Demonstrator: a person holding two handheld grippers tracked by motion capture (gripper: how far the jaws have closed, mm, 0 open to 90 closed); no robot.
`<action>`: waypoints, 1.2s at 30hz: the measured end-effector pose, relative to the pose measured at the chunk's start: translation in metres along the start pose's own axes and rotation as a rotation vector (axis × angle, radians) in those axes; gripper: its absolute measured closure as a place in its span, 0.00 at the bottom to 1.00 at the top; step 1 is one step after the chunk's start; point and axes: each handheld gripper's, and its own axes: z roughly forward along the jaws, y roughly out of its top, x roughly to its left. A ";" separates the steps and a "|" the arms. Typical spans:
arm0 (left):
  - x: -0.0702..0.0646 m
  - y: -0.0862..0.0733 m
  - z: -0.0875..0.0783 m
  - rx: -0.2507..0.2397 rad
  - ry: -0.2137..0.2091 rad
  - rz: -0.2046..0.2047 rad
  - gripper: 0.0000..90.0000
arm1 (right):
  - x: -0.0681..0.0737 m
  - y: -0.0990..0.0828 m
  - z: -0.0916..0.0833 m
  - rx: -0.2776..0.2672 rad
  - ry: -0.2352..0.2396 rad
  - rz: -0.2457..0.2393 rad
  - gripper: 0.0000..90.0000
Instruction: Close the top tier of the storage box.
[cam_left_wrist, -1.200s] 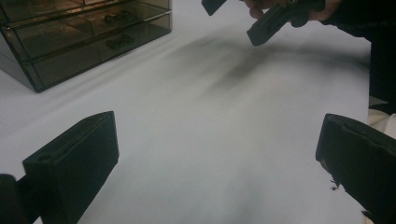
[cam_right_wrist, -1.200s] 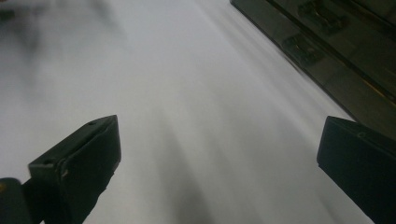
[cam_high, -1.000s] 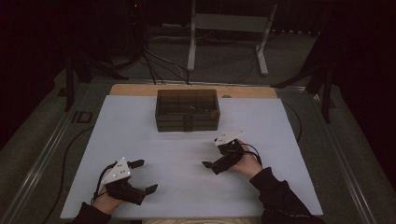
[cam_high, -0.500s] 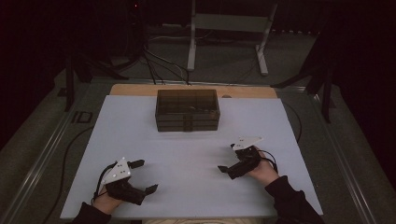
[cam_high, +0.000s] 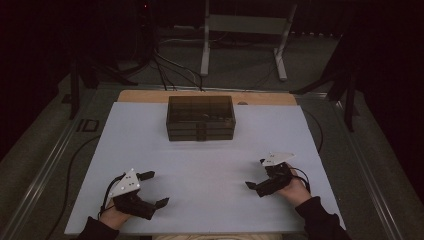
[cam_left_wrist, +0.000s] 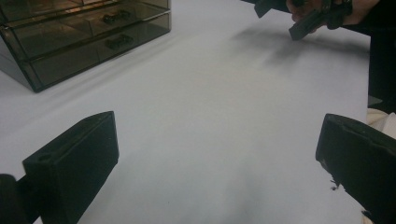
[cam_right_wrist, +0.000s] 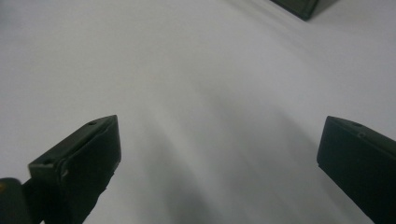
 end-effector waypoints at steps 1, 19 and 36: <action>0.000 0.000 0.000 0.000 0.000 -0.001 0.00 | -0.001 -0.002 -0.002 -0.002 -0.004 0.001 0.00; 0.000 0.000 0.000 0.001 -0.001 0.001 0.00 | -0.013 -0.038 -0.031 0.000 -0.082 0.081 0.00; 0.000 0.000 0.001 0.005 -0.008 0.001 0.00 | -0.010 -0.035 -0.017 -0.010 -0.082 0.050 0.00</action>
